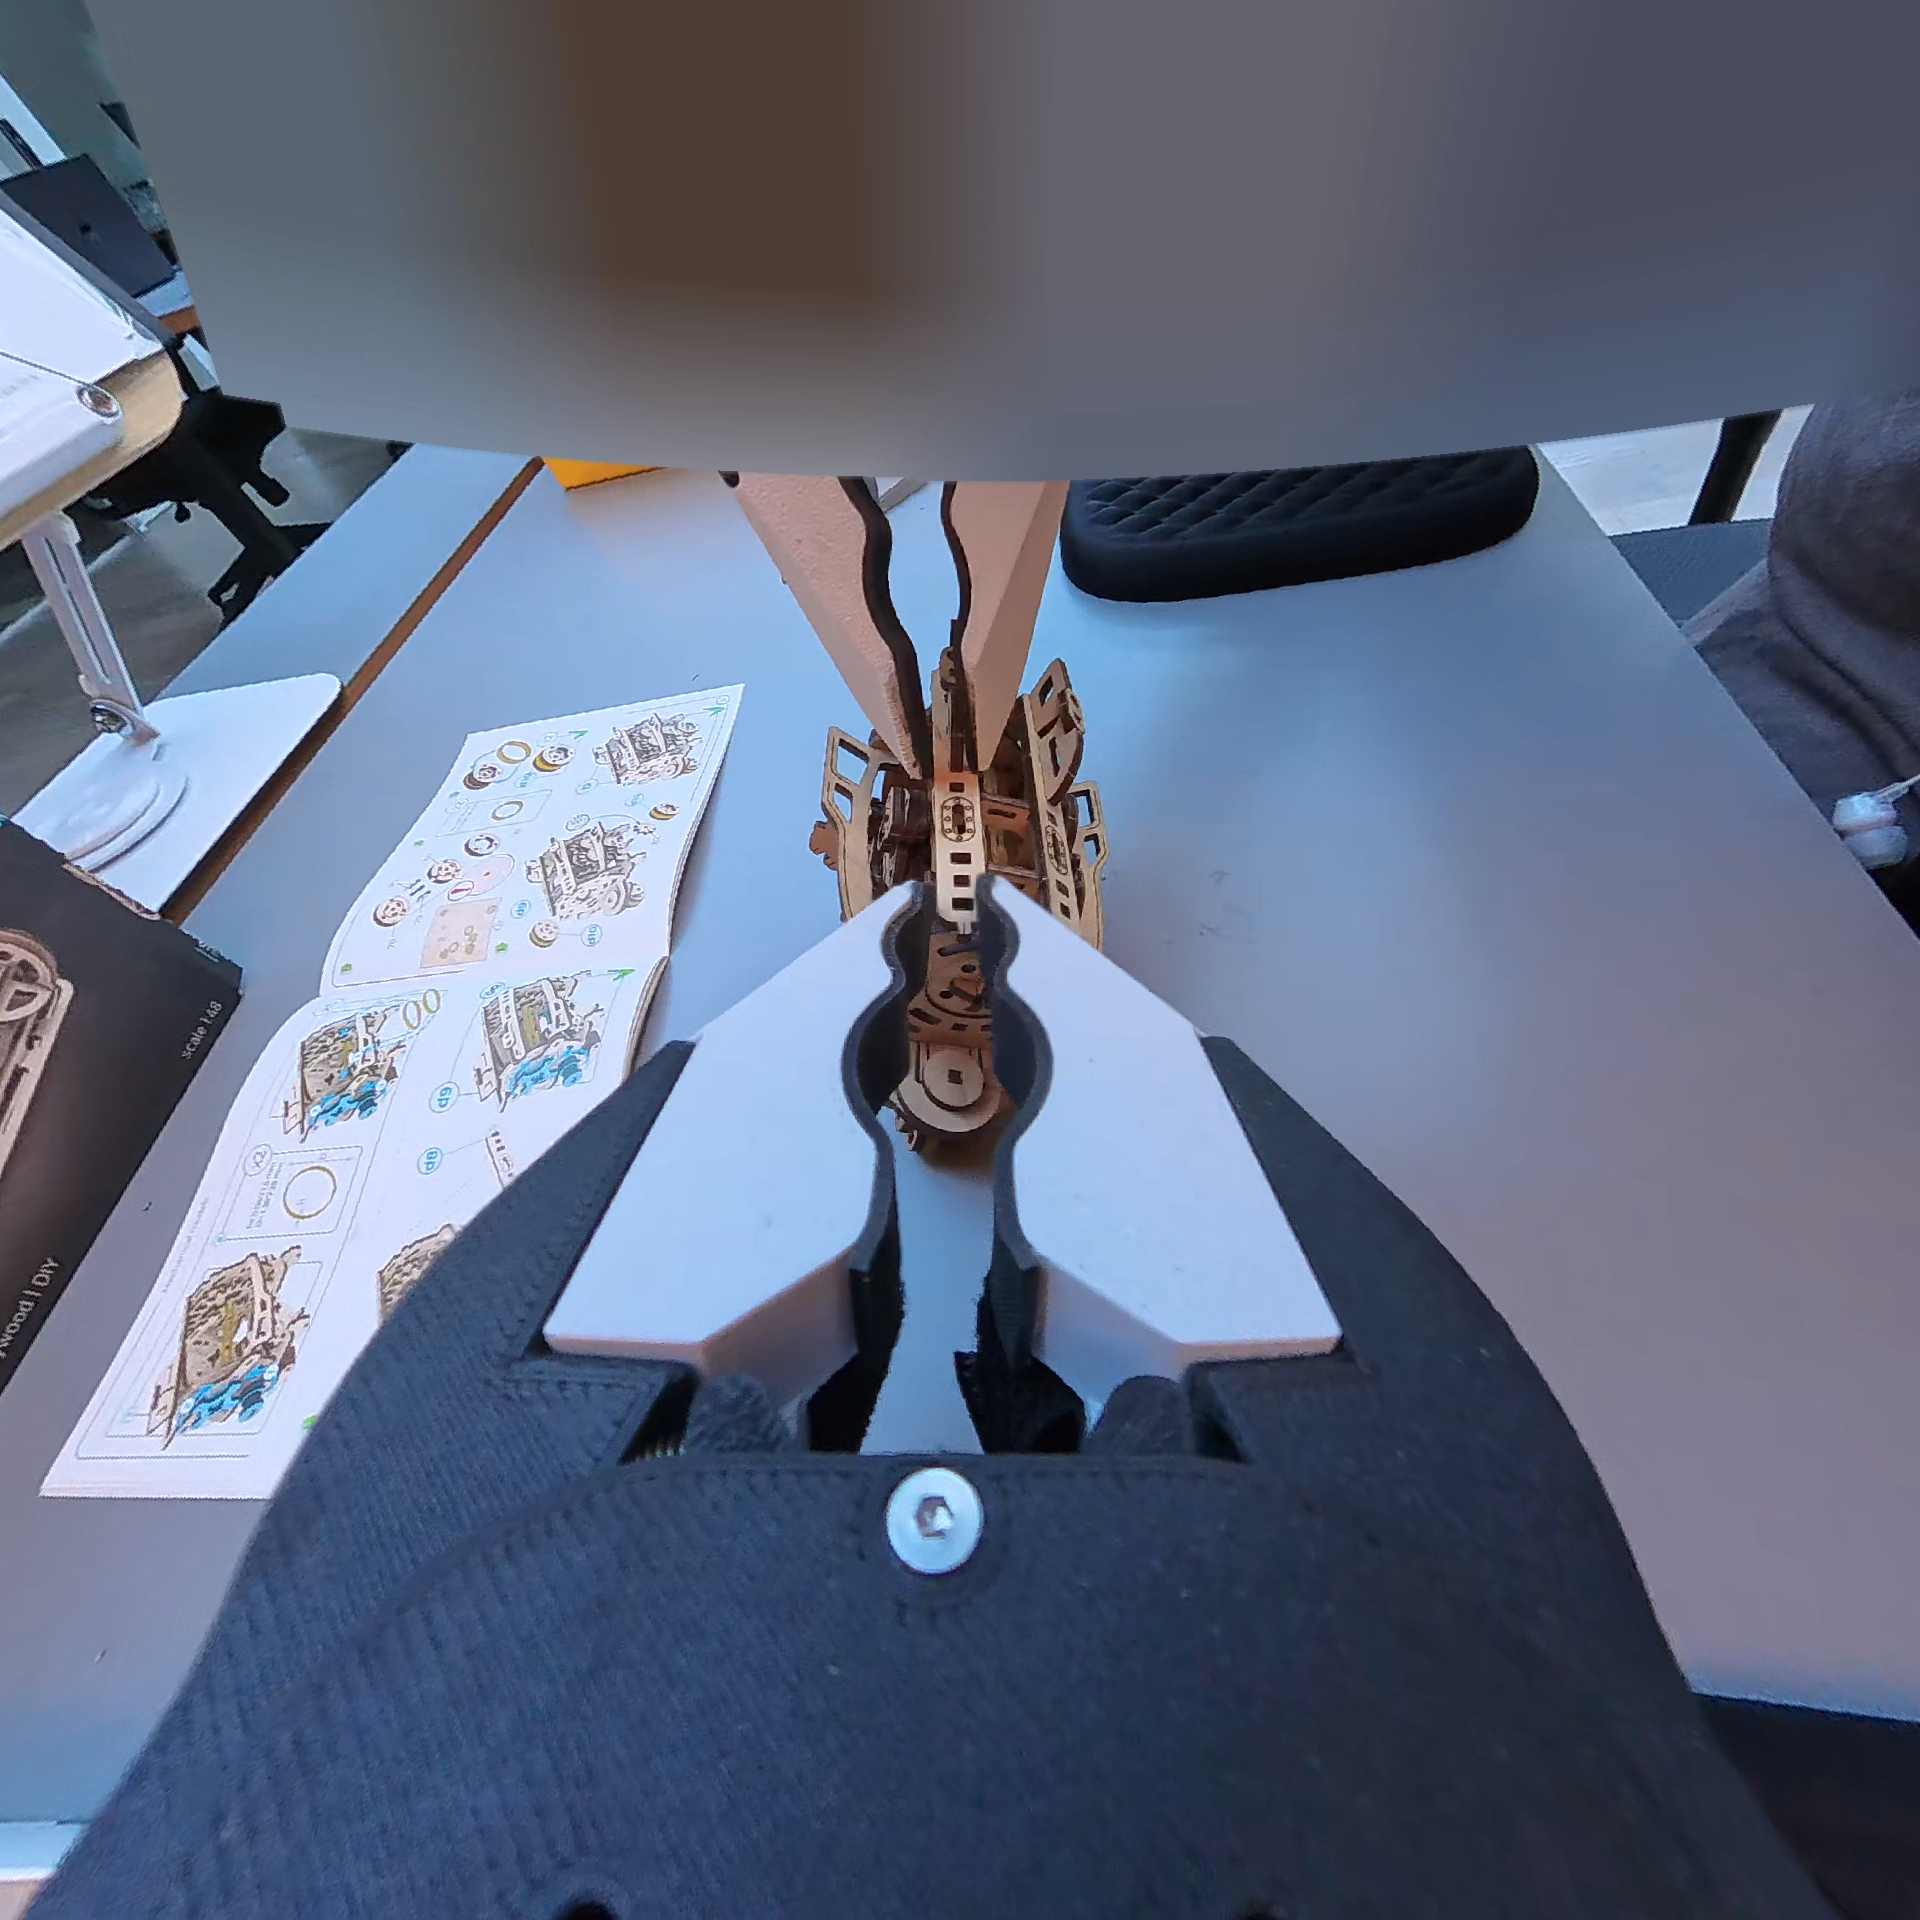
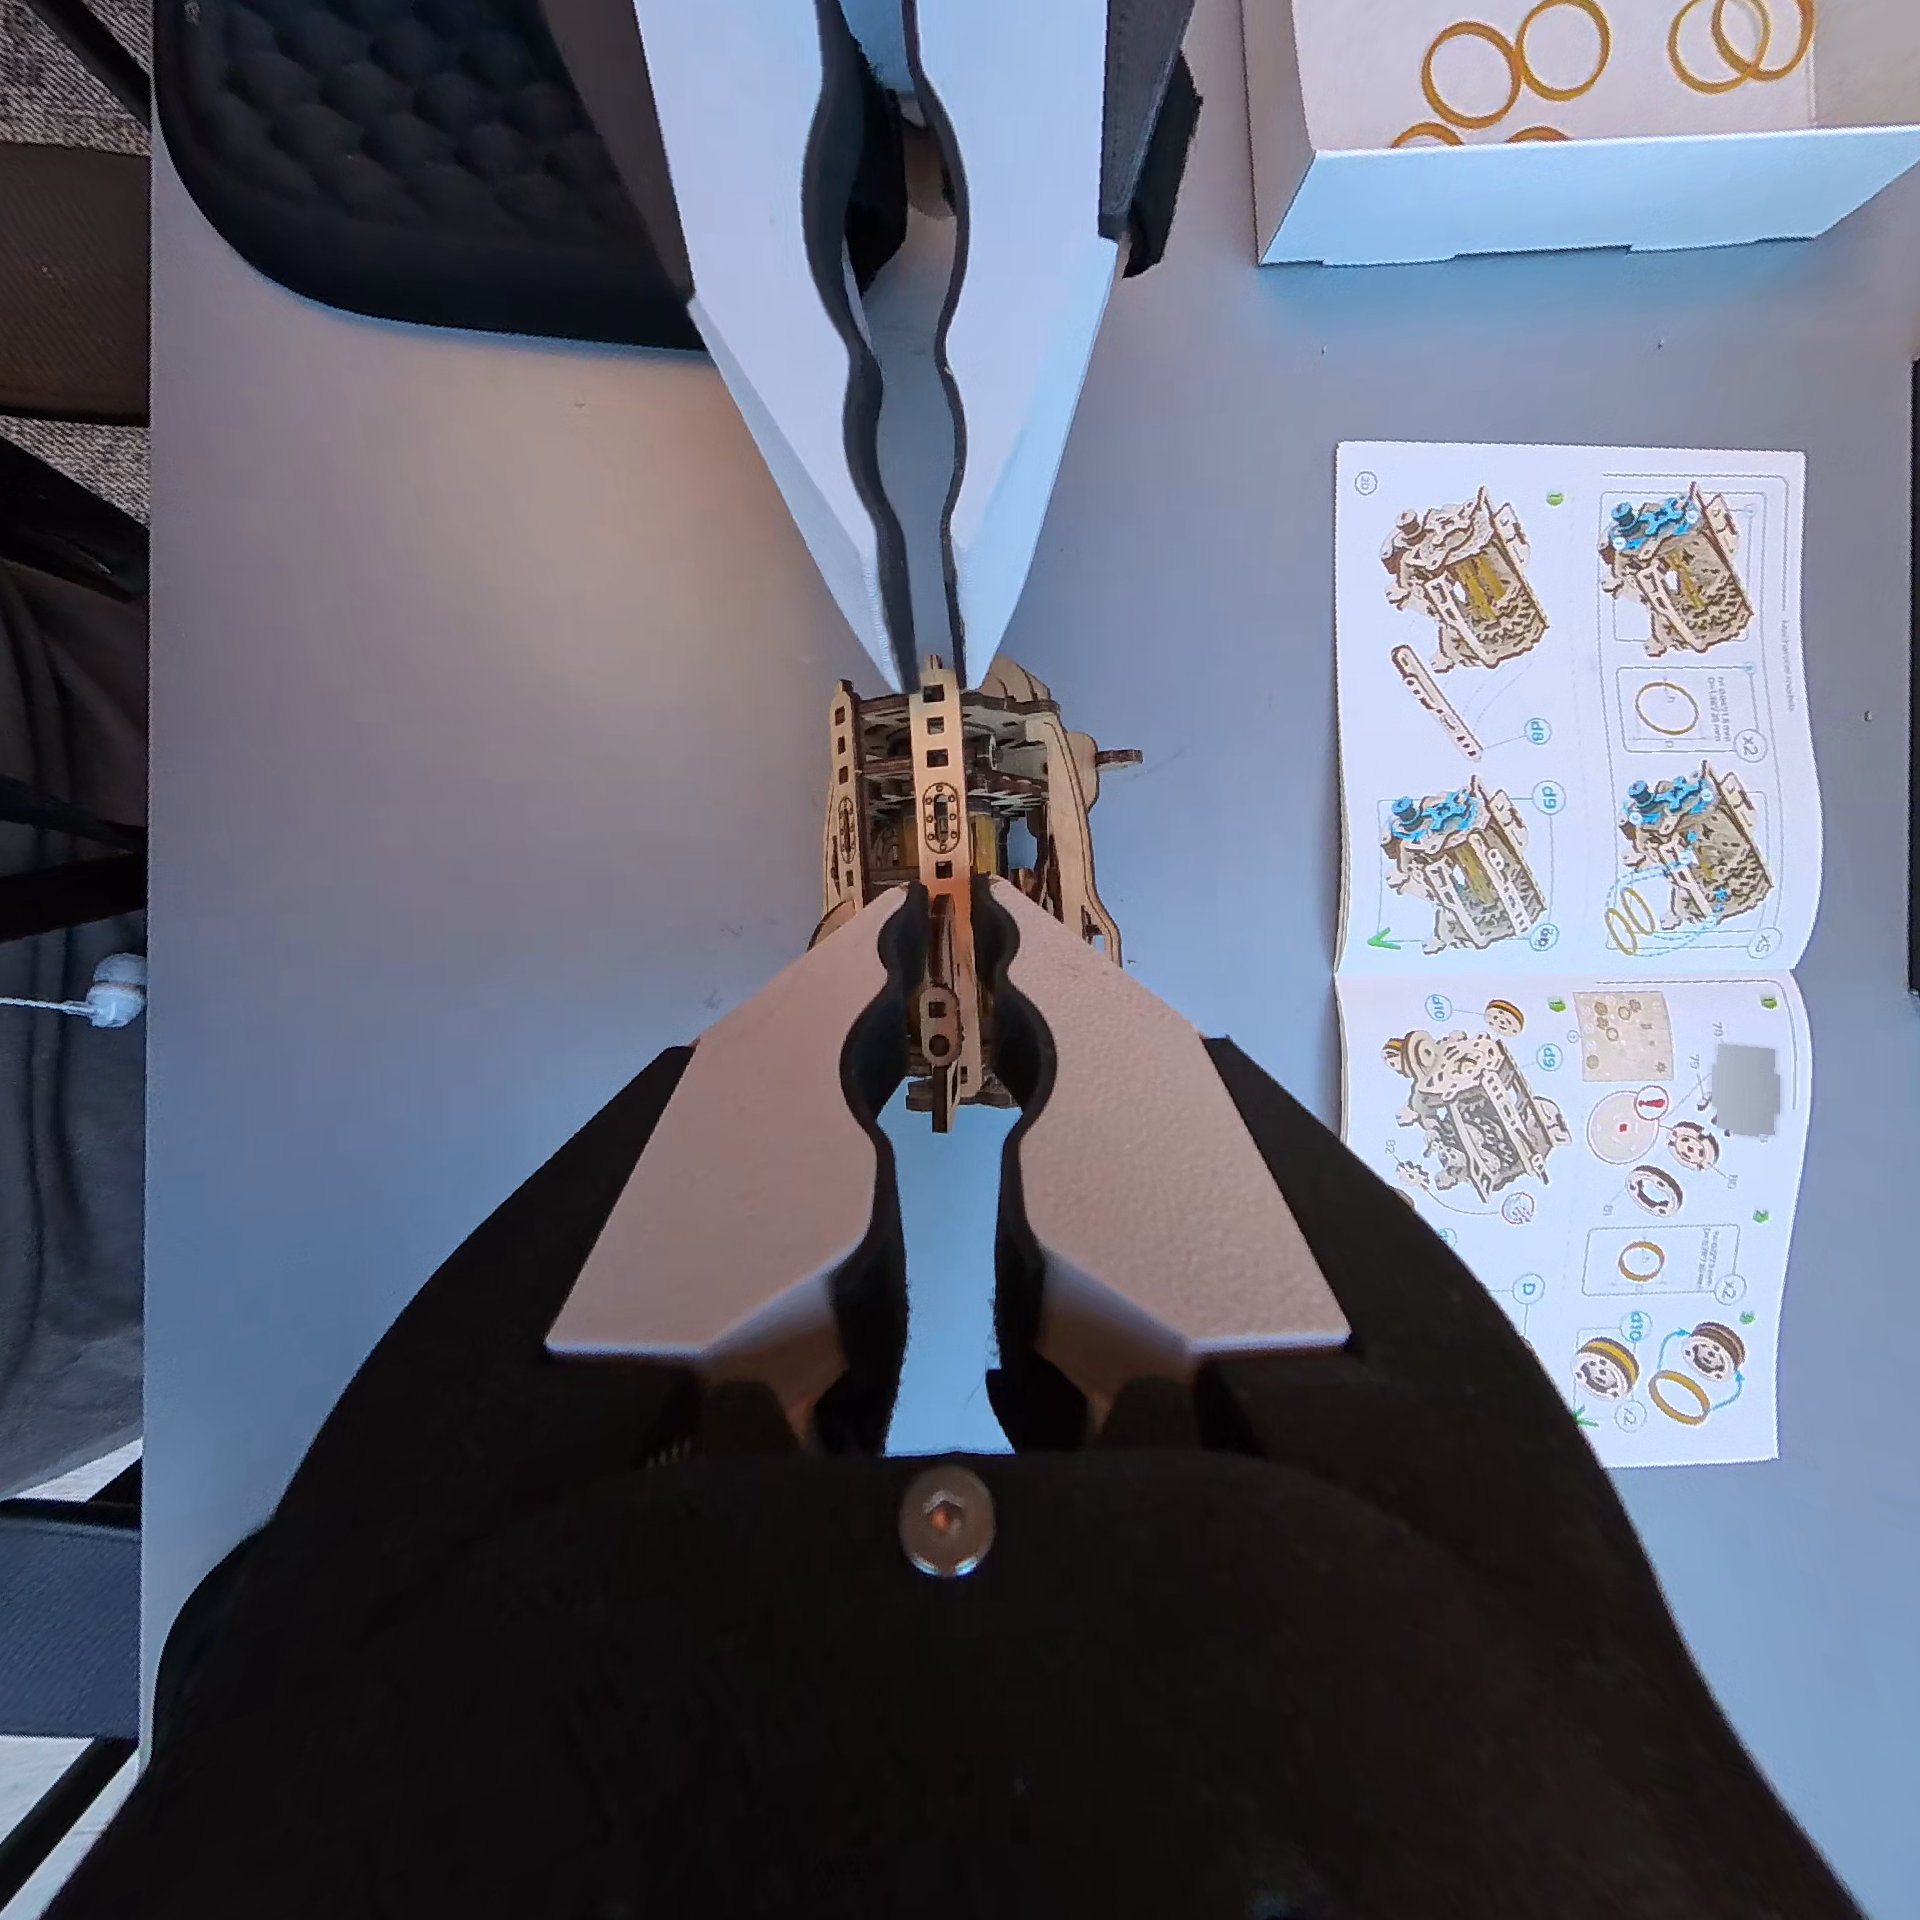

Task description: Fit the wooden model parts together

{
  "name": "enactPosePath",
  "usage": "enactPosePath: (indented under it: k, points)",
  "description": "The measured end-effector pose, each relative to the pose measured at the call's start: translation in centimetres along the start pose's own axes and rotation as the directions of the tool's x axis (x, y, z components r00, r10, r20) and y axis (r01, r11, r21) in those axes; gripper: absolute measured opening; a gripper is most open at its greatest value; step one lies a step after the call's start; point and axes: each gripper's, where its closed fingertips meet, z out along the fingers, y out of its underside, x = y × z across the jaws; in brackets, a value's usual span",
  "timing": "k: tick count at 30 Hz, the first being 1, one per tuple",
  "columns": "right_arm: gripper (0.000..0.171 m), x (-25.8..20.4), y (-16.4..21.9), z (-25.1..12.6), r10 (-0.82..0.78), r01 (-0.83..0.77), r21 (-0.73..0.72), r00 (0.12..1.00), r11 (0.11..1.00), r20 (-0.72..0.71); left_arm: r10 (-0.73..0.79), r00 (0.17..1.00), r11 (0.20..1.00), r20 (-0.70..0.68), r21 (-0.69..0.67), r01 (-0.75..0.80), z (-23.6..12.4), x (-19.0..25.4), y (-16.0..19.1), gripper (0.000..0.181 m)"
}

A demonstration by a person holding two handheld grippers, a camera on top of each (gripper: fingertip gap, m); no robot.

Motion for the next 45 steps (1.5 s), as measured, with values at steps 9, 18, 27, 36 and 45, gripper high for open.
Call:
enactPosePath:
  k: [9, 18, 27, 36, 45]
  points:
    - [0.007, 0.1, -0.2, 0.0, -0.001, 0.001, 0.003, 1.0, 1.0, -0.002, 0.017, 1.0, 1.0, 0.002, -0.018, -0.017, 0.1, 0.0, 0.4, 0.007]
    - [0.012, -0.2, -0.4, -0.3, 0.006, -0.006, 0.023, 0.999, 1.0, 0.034, -0.016, 1.0, 1.0, -0.011, -0.005, 0.016, 0.1, -0.1, 0.4, 0.006]
    - [0.004, -0.1, -2.3, 0.5, -0.047, 0.044, 0.052, 0.997, 0.998, 0.064, -0.033, 0.999, 0.999, -0.012, -0.005, 0.033, 0.1, -0.1, 0.4, 0.006]
    - [0.002, 0.1, -2.3, 1.4, -0.092, 0.093, -0.023, 0.995, 0.995, 0.05, -0.055, 0.998, 0.998, -0.019, -0.001, 0.055, 0.1, -0.2, 0.4, 0.006]
    - [0.002, 0.2, -3.3, 1.2, -0.107, 0.108, -0.014, 0.994, 0.994, 0.036, -0.082, 0.996, 0.997, -0.029, 0.008, 0.082, 0.2, -0.2, 0.4, 0.006]
